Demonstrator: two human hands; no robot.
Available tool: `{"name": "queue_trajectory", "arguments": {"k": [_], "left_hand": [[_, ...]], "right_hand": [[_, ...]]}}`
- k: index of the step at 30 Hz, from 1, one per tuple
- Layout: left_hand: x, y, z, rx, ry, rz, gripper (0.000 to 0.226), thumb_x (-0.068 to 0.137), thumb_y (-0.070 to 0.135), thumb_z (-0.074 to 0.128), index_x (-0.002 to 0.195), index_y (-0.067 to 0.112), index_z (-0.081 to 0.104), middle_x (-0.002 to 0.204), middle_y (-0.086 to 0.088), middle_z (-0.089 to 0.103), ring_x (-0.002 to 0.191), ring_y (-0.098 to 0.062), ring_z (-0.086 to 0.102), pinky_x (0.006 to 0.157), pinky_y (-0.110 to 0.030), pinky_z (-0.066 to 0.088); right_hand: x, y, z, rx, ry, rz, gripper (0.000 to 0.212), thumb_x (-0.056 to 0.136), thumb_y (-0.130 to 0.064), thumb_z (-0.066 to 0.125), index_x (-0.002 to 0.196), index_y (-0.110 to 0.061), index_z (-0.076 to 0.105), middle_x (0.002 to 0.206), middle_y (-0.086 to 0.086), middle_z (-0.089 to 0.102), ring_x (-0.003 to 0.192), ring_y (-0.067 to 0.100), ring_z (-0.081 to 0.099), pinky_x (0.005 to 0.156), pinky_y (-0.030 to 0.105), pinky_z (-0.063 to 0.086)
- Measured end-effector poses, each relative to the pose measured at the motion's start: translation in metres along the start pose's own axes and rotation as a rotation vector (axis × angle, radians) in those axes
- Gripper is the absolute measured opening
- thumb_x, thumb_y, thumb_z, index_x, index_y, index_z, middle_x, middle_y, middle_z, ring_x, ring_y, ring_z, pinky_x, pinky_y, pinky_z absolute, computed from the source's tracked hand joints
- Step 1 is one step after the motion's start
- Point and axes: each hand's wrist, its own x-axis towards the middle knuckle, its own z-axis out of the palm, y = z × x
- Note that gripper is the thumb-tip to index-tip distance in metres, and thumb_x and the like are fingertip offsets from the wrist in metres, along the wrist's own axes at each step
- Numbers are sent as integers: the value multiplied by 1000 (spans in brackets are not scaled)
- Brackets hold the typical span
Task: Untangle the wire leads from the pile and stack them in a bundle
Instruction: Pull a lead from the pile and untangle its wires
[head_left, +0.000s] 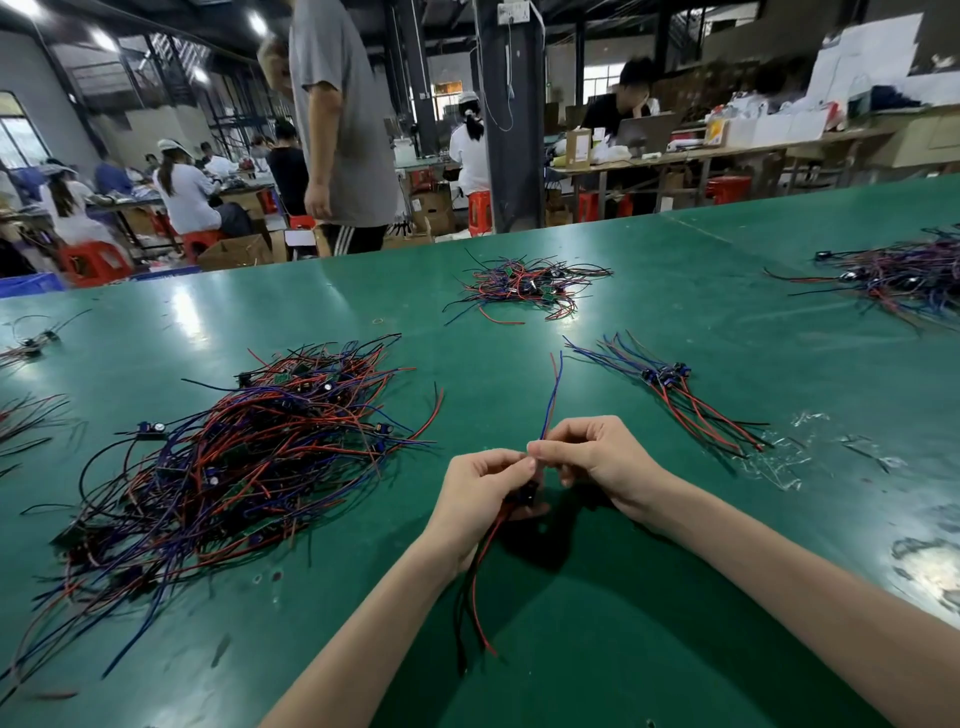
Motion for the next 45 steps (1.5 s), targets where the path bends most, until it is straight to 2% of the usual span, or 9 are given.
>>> {"name": "queue_trajectory", "arguments": {"k": [8, 12, 16, 20, 24, 28, 31, 39, 45], "left_hand": [[-1, 8, -2, -17, -14, -27, 17, 86, 6, 65, 70, 5, 71, 64, -7, 61, 57, -15, 58, 56, -33, 58], [-2, 10, -1, -20, -40, -36, 19, 87, 1, 62, 69, 2, 68, 58, -9, 59, 53, -14, 56, 56, -32, 58], [-4, 9, 3, 9, -76, -20, 19, 87, -1, 61, 69, 0, 66, 57, -9, 58, 52, -14, 55, 57, -30, 57], [-5, 8, 3, 30, -100, 0, 18, 87, -2, 60, 70, -1, 65, 57, -8, 58, 52, -13, 56, 57, -28, 56], [-4, 9, 3, 50, -94, 10, 17, 87, -2, 60, 70, -2, 64, 57, -8, 58, 51, -13, 56, 57, -27, 56], [-4, 9, 1, 72, -82, 2, 18, 87, -2, 60, 70, -2, 64, 57, -9, 58, 51, -14, 56, 57, -27, 56], [-4, 8, 1, 79, -86, -4, 18, 87, -3, 59, 70, -2, 64, 56, -9, 58, 50, -14, 56, 57, -27, 56], [-4, 11, 0, 91, -116, 3, 21, 88, -1, 60, 68, 1, 67, 59, -9, 59, 52, -15, 56, 56, -29, 56], [-4, 14, -3, 87, -100, -10, 19, 88, -2, 59, 70, 0, 66, 59, -9, 58, 53, -15, 55, 55, -28, 56]], "right_hand": [[3, -2, -3, 171, -56, 172, 10, 72, -8, 75, 66, -9, 67, 60, 1, 57, 50, 7, 47, 47, 18, 44], [9, -6, -10, 341, 55, 240, 19, 61, -10, 75, 75, -3, 65, 55, 1, 51, 46, 8, 47, 46, 18, 46], [17, -8, -21, 463, 170, 290, 4, 75, -2, 69, 73, -2, 66, 51, -1, 51, 41, 6, 44, 41, 15, 42], [24, -11, -38, 604, 273, 348, 16, 78, 1, 67, 62, -1, 66, 51, 0, 54, 37, 4, 44, 38, 13, 41], [26, -5, -39, 295, 359, 183, 12, 73, -3, 76, 69, -3, 65, 54, 2, 54, 42, 7, 44, 42, 16, 43], [23, -2, -38, -427, 440, -260, 19, 74, -13, 80, 63, -10, 65, 55, -5, 55, 48, 5, 45, 51, 11, 37], [22, -1, -36, -637, 458, -495, 21, 76, -13, 78, 62, -9, 62, 60, -4, 56, 53, 6, 46, 55, 11, 36], [24, -15, -39, 439, 399, 177, 25, 87, -8, 61, 63, -2, 57, 49, 3, 46, 34, 11, 38, 36, 19, 38], [22, -21, -36, 742, 256, 364, 27, 92, -13, 52, 68, -3, 54, 49, 3, 46, 37, 9, 38, 34, 14, 37]]}}
